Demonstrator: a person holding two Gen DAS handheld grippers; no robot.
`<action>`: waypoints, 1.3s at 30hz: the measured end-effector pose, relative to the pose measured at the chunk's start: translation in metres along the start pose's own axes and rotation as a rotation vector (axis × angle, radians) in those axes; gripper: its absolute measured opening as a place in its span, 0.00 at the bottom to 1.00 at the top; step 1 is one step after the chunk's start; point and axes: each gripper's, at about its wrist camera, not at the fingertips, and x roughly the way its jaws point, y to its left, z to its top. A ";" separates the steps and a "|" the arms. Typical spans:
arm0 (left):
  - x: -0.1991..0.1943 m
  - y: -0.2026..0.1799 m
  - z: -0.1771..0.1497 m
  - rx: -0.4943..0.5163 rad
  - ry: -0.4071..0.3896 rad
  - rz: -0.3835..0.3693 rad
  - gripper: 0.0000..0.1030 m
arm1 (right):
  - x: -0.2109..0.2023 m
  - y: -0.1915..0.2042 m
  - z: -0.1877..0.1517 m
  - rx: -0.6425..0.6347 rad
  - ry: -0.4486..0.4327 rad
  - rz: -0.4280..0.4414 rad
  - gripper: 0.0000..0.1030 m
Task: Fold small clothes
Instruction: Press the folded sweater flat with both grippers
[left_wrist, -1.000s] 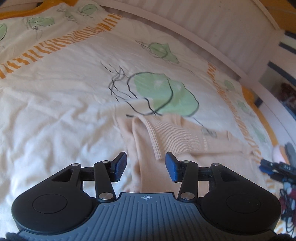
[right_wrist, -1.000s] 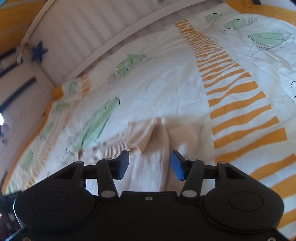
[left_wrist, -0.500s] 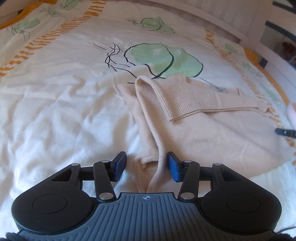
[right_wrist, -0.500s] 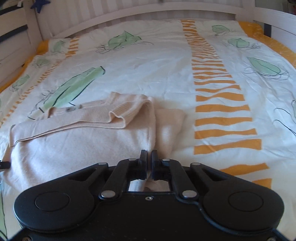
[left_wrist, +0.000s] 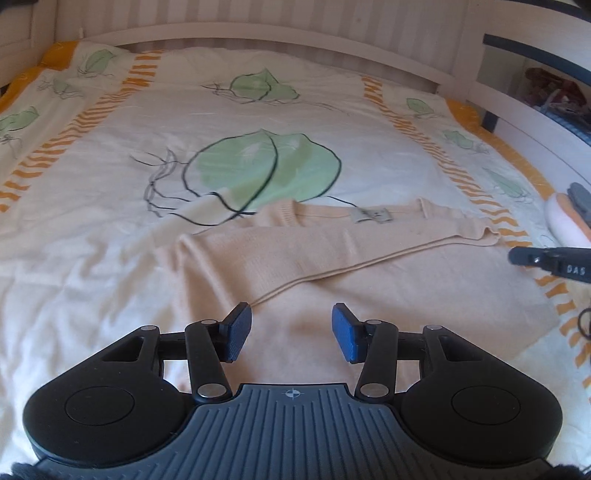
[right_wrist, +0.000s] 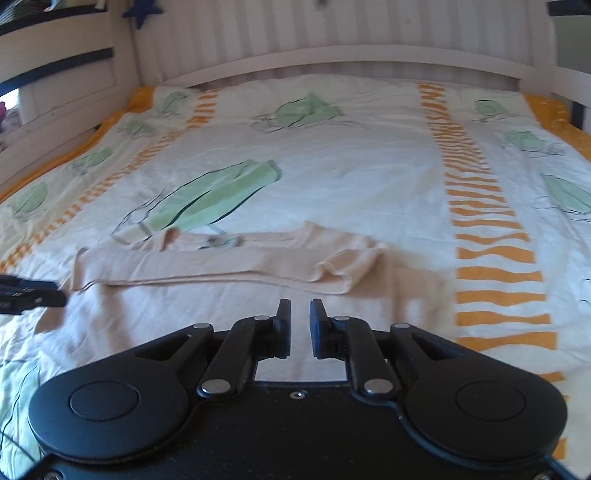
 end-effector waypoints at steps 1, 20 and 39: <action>0.007 -0.002 0.000 -0.001 0.007 -0.001 0.45 | 0.005 0.003 -0.001 -0.003 0.011 0.015 0.21; 0.027 0.018 0.007 -0.078 0.058 -0.009 0.47 | 0.092 -0.020 0.078 0.176 0.025 0.020 0.39; 0.051 0.074 0.074 -0.342 -0.055 0.010 0.47 | 0.035 -0.056 0.020 0.157 0.006 -0.032 0.59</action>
